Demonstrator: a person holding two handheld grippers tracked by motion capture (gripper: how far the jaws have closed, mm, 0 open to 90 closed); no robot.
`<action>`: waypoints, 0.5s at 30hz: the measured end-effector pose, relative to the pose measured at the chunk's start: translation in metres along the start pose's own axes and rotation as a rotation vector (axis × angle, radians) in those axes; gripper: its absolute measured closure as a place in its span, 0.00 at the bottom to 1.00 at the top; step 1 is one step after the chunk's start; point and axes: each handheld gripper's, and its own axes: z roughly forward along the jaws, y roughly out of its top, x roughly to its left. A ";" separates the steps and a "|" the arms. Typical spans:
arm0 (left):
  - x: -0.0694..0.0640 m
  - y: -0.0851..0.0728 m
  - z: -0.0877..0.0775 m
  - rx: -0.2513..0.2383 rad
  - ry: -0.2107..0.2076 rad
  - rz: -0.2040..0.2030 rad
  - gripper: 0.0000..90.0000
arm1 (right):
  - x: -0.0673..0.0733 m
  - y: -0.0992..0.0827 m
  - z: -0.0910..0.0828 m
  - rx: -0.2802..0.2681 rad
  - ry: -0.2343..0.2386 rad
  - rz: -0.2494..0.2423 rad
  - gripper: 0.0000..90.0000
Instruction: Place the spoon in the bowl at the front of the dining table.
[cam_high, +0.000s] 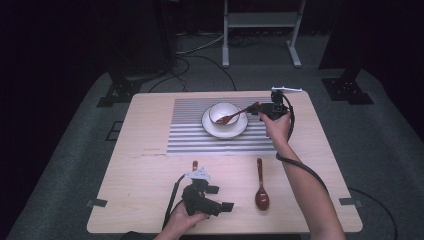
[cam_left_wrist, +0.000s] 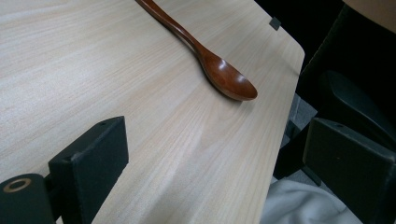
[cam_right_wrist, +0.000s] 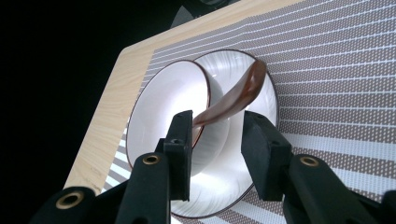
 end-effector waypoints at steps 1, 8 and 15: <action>0.001 0.000 0.000 0.002 0.001 -0.001 0.06 | 0.000 -0.001 0.000 0.002 0.002 -0.004 0.69; 0.002 0.000 -0.001 0.001 0.004 -0.001 0.06 | 0.000 -0.007 -0.002 0.024 -0.003 -0.025 0.68; 0.001 0.000 -0.001 0.001 0.008 -0.001 0.06 | -0.001 -0.014 -0.006 0.045 0.006 -0.034 0.65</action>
